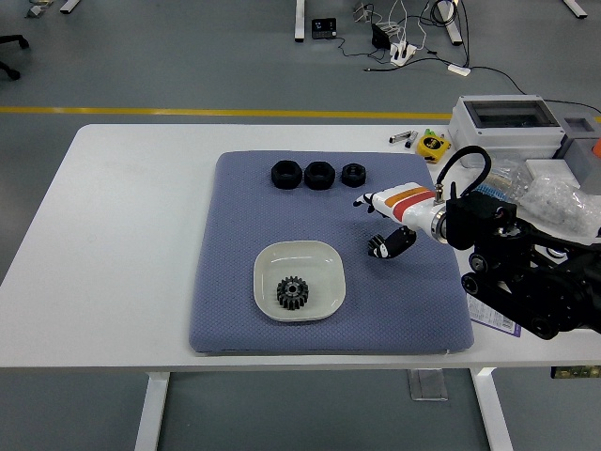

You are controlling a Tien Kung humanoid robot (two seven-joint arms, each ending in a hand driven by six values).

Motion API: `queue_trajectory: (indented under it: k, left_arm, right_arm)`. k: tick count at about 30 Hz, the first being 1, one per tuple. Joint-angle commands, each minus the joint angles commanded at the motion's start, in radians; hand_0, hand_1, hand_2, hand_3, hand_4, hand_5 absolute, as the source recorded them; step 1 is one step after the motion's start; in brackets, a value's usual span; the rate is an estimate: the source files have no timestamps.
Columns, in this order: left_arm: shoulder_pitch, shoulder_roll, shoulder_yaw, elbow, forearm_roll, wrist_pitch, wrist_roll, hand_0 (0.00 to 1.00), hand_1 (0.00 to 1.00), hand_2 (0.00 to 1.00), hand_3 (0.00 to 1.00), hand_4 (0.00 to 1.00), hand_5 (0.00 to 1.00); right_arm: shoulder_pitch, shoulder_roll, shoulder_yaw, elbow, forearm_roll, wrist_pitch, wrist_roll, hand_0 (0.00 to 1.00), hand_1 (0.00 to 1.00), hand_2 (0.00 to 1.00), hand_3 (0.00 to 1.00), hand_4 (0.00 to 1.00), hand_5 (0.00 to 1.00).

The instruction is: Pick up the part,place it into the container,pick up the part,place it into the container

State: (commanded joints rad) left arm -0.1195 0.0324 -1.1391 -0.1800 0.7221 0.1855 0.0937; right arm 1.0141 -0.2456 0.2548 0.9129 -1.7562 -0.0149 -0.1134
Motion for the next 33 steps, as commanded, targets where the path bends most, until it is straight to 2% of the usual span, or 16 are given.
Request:
queue_trajectory:
  k: [2,3,8,9,12,14,15,25,26,32,33]
  left_arm:
    - [0.0,0.0,-0.001,0.0,0.0,0.001,0.0,0.71,0.614,0.638,0.564,0.616,0.691]
    - [0.0,0.0,-0.001,0.0,0.0,0.001,-0.001,0.71,0.615,0.639,0.565,0.617,0.691]
    - [0.0,-0.001,0.0,0.0,0.001,0.001,0.0,0.71,0.615,0.639,0.565,0.617,0.691]
    - [0.0,-0.001,0.002,0.0,-0.001,0.001,0.0,0.71,0.615,0.64,0.564,0.617,0.692]
    - [0.0,-0.002,0.003,0.0,-0.001,0.0,0.001,0.71,0.615,0.64,0.564,0.617,0.692]
    - [0.001,-0.002,0.004,0.0,-0.001,0.0,0.001,0.71,0.615,0.64,0.564,0.617,0.692]
    - [0.001,-0.002,0.005,0.0,-0.001,0.0,0.001,0.71,0.615,0.641,0.565,0.617,0.691]
    - [0.005,-0.003,0.003,0.0,0.008,-0.001,0.004,0.71,0.617,0.642,0.564,0.617,0.692]
    - [0.006,-0.002,0.003,0.0,0.009,-0.001,0.005,0.71,0.617,0.643,0.565,0.618,0.691]
    - [0.007,-0.003,0.005,0.0,0.009,-0.002,0.005,0.71,0.617,0.643,0.565,0.618,0.691]
    - [0.007,-0.003,0.005,0.0,0.009,-0.002,0.005,0.709,0.62,0.645,0.565,0.618,0.692]
  right_arm:
    - [0.001,0.004,-0.02,-0.012,-0.007,-0.016,0.018,0.532,0.638,0.753,0.887,0.857,0.297]
    - [0.001,0.007,-0.029,-0.017,-0.013,-0.025,0.028,0.472,0.603,0.727,0.855,0.783,0.288]
    - [0.004,0.022,-0.074,-0.058,-0.044,-0.065,0.074,0.472,0.603,0.727,0.855,0.783,0.288]
    - [0.003,0.024,-0.081,-0.069,-0.043,-0.076,0.085,0.41,0.522,0.652,0.759,0.74,0.288]
    - [-0.001,0.029,-0.094,-0.094,-0.041,-0.098,0.108,0.41,0.522,0.652,0.759,0.74,0.288]
    - [-0.005,0.029,-0.094,-0.1,-0.038,-0.102,0.112,0.41,0.522,0.652,0.759,0.74,0.288]
    - [-0.008,0.029,-0.091,-0.101,-0.036,-0.102,0.111,0.387,0.5,0.584,0.652,0.686,0.273]
    - [-0.027,0.036,-0.091,-0.126,-0.036,-0.11,0.12,0.368,0.496,0.563,0.618,0.67,0.275]
    - [-0.027,0.035,-0.091,-0.126,-0.037,-0.111,0.12,0.297,0.441,0.501,0.515,0.608,0.247]
    - [-0.033,0.036,-0.092,-0.134,-0.031,-0.111,0.12,0.297,0.441,0.501,0.515,0.608,0.247]
    - [-0.034,0.036,-0.092,-0.135,-0.03,-0.113,0.121,0.258,0.418,0.481,0.493,0.553,0.243]
